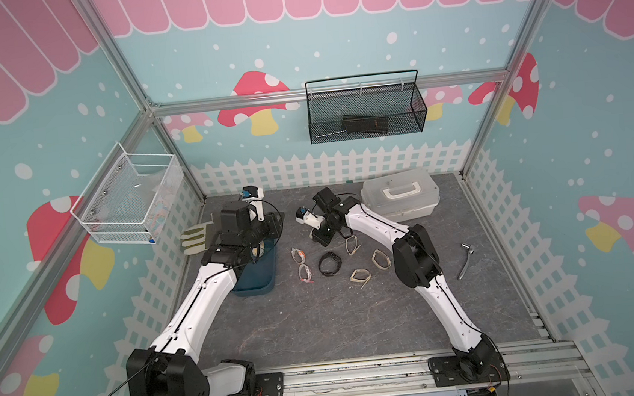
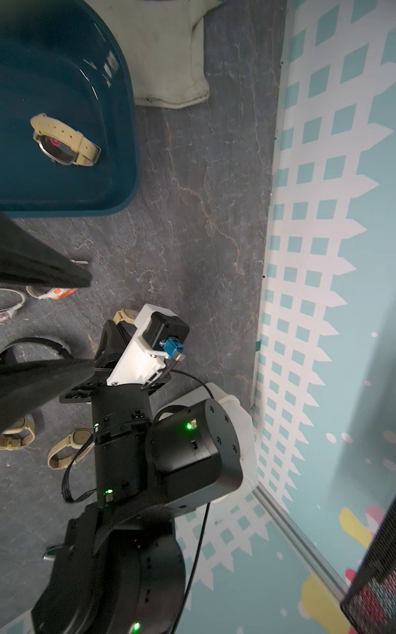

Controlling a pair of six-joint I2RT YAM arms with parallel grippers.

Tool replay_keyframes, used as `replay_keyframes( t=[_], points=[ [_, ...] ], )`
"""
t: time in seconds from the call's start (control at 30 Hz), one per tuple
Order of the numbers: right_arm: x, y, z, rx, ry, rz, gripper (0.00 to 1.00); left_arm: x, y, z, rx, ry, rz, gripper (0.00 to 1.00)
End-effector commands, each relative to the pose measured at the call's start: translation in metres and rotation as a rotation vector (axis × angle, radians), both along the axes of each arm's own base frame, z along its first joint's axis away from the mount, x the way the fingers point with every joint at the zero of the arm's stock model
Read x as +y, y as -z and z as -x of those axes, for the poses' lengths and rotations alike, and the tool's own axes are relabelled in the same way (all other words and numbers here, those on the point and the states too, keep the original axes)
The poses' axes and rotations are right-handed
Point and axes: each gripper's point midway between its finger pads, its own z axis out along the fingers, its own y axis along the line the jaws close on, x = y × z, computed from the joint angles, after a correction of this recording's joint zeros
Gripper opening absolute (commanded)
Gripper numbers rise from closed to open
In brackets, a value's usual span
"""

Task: Put the watch into the storage box
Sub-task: Pick up the watch at the center of the board, then place the watch in the storage box.

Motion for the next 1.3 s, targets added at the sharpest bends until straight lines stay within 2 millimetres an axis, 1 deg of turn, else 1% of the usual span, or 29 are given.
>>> replay_keyframes(
  t=[0.0,0.07,0.13,0.23,0.3,0.37,0.43,0.5,0.57,0.6,0.67,0.8,0.87,0.97,1.07,1.13,1.27],
  points=[
    [0.004,-0.102,-0.003,-0.03,0.004,-0.306,0.0,-0.008,-0.043,0.01,-0.164,0.076,0.103,0.39],
    [-0.004,-0.133,0.004,-0.019,-0.009,-0.428,0.0,-0.006,-0.054,0.016,-0.211,0.103,0.161,0.41],
    [-0.016,-0.168,0.016,0.009,-0.041,-0.563,0.0,-0.004,-0.063,0.019,-0.244,0.127,0.221,0.43],
    [-0.038,-0.219,0.04,0.1,-0.121,-0.804,0.0,-0.005,-0.067,0.02,-0.261,0.156,0.273,0.43],
    [-0.052,-0.247,0.055,0.153,-0.189,-0.934,0.0,-0.012,-0.07,0.021,-0.268,0.201,0.299,0.44],
    [-0.062,-0.27,0.073,0.191,-0.248,-1.007,0.0,-0.022,-0.072,0.023,-0.265,0.264,0.328,0.44],
    [-0.064,-0.285,0.088,0.219,-0.309,-1.05,0.0,-0.035,-0.072,0.026,-0.255,0.335,0.339,0.44],
    [-0.07,-0.304,0.099,0.227,-0.348,-1.113,0.0,-0.053,-0.068,0.032,-0.231,0.413,0.313,0.44],
    [-0.072,-0.317,0.104,0.24,-0.376,-1.172,0.0,-0.068,-0.064,0.038,-0.22,0.462,0.273,0.44],
    [-0.07,-0.319,0.105,0.271,-0.374,-1.173,0.0,-0.073,-0.064,0.04,-0.217,0.478,0.269,0.44],
    [-0.067,-0.321,0.111,0.261,-0.392,-1.174,0.0,-0.079,-0.065,0.044,-0.214,0.511,0.289,0.44],
    [-0.061,-0.328,0.127,0.263,-0.439,-1.161,0.0,-0.079,-0.066,0.043,-0.21,0.507,0.298,0.44],
    [-0.059,-0.332,0.134,0.262,-0.459,-1.158,0.0,-0.08,-0.071,0.044,-0.222,0.513,0.311,0.44],
    [-0.054,-0.33,0.141,0.274,-0.478,-1.15,0.0,-0.081,-0.076,0.046,-0.232,0.527,0.332,0.44],
    [-0.049,-0.327,0.145,0.282,-0.49,-1.145,0.0,-0.084,-0.08,0.048,-0.234,0.551,0.359,0.44],
    [-0.047,-0.324,0.143,0.291,-0.484,-1.147,0.0,-0.086,-0.083,0.05,-0.238,0.568,0.374,0.44],
    [-0.044,-0.322,0.145,0.298,-0.49,-1.145,0.0,-0.087,-0.08,0.051,-0.226,0.58,0.377,0.44]
  ],
)
